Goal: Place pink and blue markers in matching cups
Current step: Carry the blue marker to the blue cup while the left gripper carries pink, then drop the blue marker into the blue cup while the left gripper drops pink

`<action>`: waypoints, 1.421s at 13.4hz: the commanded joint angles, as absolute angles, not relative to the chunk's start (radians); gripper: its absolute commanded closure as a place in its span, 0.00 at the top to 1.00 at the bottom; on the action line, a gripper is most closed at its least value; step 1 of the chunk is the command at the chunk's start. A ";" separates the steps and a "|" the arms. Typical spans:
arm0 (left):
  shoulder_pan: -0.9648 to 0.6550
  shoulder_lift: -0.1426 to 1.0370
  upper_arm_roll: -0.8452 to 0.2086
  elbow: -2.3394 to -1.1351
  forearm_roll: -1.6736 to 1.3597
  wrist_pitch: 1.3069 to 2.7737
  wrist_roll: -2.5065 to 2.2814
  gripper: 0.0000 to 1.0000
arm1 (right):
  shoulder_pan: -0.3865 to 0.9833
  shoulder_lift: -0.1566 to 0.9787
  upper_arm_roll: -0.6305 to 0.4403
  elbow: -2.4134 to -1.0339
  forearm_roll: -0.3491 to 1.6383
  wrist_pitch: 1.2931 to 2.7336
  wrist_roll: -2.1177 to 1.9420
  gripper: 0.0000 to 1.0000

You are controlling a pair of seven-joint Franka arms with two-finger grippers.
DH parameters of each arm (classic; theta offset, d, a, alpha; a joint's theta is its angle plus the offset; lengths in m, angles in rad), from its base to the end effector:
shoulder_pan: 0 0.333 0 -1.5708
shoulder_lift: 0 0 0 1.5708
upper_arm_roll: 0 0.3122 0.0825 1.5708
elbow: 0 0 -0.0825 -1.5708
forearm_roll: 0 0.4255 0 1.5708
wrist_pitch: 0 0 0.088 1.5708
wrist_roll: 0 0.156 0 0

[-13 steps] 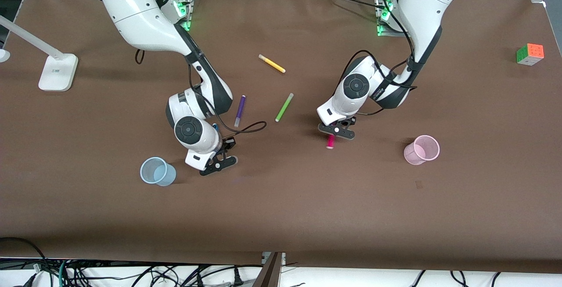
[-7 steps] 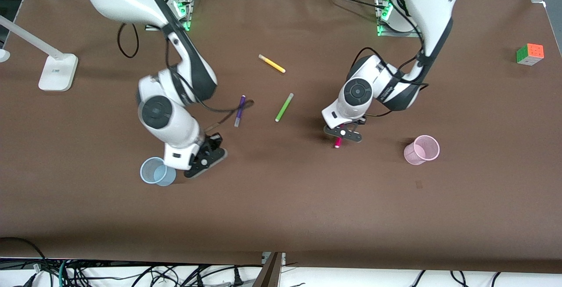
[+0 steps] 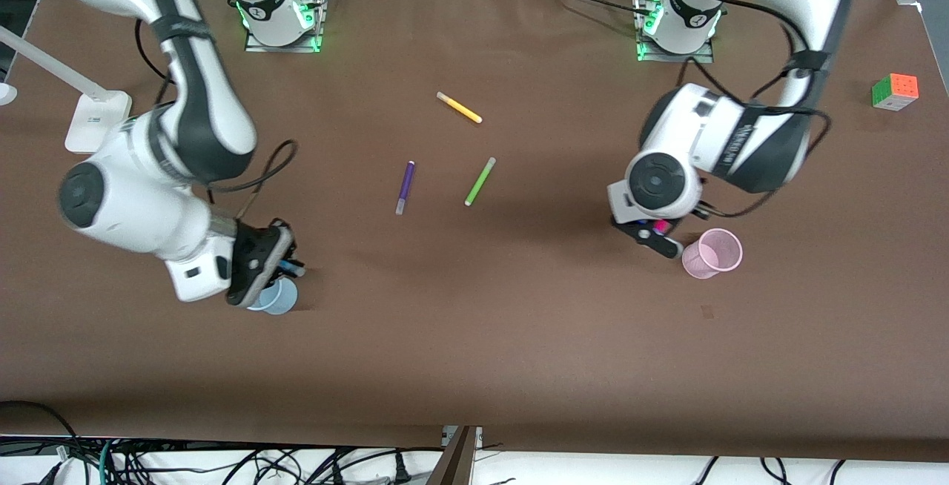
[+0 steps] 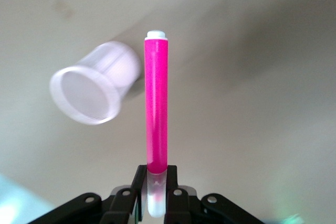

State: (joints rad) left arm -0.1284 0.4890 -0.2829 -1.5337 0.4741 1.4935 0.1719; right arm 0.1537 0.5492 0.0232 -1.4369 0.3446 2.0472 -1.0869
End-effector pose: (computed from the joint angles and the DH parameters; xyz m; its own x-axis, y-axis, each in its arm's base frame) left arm 0.6239 -0.1736 0.2965 0.7005 -0.4820 -0.5263 -0.6552 -0.7266 -0.2068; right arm 0.7385 0.1634 0.3155 0.4405 0.8462 0.2998 0.8974 -0.4251 -0.1185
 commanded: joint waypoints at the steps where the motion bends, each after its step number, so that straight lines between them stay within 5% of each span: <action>1: -0.098 0.523 -0.285 -1.483 0.653 1.419 0.397 0.00 | 0.082 0.590 0.035 -1.439 0.492 2.045 -1.311 0.00; 8: -0.098 0.675 -0.268 -1.488 0.978 1.321 0.686 0.02 | 0.022 0.647 0.035 -1.459 0.704 2.049 -1.572 0.00; 10: -0.115 0.707 -0.268 -1.485 0.982 1.322 0.678 0.09 | 0.017 0.663 0.035 -1.459 0.730 2.057 -1.626 0.00; 11: -0.115 0.707 -0.268 -1.483 0.977 1.322 0.660 0.46 | 0.009 0.673 0.035 -1.457 0.738 2.059 -1.655 0.00; 12: -0.117 0.703 -0.268 -1.480 0.976 1.321 0.646 0.99 | 0.002 0.686 0.035 -1.457 0.756 2.059 -1.692 0.00; 13: -0.127 0.701 -0.271 -1.476 0.976 1.319 0.626 1.00 | -0.009 0.696 0.035 -1.457 0.779 2.057 -1.721 0.00; 14: -0.143 0.701 -0.272 -1.454 0.966 1.316 0.606 1.00 | -0.012 0.698 0.035 -1.457 0.793 2.049 -1.703 0.30; 15: -0.144 0.696 -0.273 -1.438 0.959 1.313 0.594 1.00 | -0.017 0.698 0.035 -1.453 0.793 2.051 -1.675 0.95; 19: -0.127 0.617 -0.269 -1.364 0.728 1.312 0.485 1.00 | -0.021 0.660 0.032 -1.437 0.706 2.007 -1.316 1.00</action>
